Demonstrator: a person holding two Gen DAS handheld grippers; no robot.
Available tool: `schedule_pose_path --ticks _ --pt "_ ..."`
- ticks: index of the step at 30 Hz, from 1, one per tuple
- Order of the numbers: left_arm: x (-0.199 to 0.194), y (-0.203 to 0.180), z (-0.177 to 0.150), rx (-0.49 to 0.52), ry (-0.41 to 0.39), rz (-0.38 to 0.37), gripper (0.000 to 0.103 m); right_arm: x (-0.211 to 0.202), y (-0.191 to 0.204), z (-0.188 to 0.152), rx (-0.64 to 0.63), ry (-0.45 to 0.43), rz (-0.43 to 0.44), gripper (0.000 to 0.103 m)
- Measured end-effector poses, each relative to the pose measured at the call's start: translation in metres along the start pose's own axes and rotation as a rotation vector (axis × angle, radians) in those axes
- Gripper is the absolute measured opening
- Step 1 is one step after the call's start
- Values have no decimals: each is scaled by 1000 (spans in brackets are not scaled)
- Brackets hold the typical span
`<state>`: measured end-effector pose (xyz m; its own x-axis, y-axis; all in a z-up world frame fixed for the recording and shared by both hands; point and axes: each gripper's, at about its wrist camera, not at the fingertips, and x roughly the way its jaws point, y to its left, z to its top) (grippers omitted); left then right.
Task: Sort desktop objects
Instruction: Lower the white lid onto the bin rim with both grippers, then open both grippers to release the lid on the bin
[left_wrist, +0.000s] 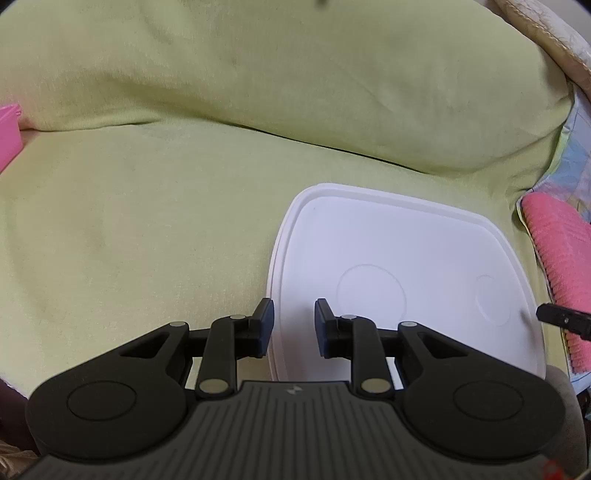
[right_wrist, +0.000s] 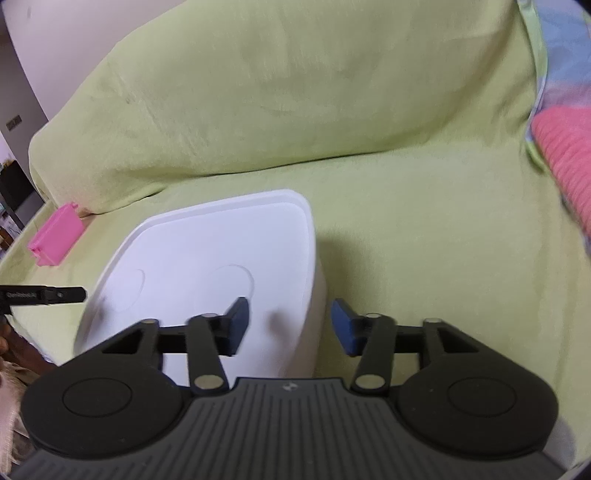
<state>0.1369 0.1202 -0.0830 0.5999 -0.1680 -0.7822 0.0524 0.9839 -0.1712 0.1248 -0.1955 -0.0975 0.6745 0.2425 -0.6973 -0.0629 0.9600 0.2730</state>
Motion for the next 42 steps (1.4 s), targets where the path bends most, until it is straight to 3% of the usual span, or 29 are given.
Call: schedule_pose_path --ticks 3,11,28,36,37,38,42 --pt "-3 -1 -3 4 -4 0 28 -6 3 -3 -42 -14 -14 20" --pt "0 -3 -8 11 3 -15 28 -3 9 -12 -113 14 -29 11" --pt "10 -8 -14 26 25 -27 28 3 12 -13 -92 33 -12 11" --pt "8 -8 -21 36 30 -36 30 -2 10 -12 -83 44 -2 13" --pt "7 -8 -22 39 31 -37 36 -3 10 -12 -81 48 -1 14" --pt "6 -9 -23 45 31 -35 43 -4 10 -12 -79 52 0 18" --pt "-1 -13 -29 69 34 -28 45 -7 10 -13 -74 68 3 33"
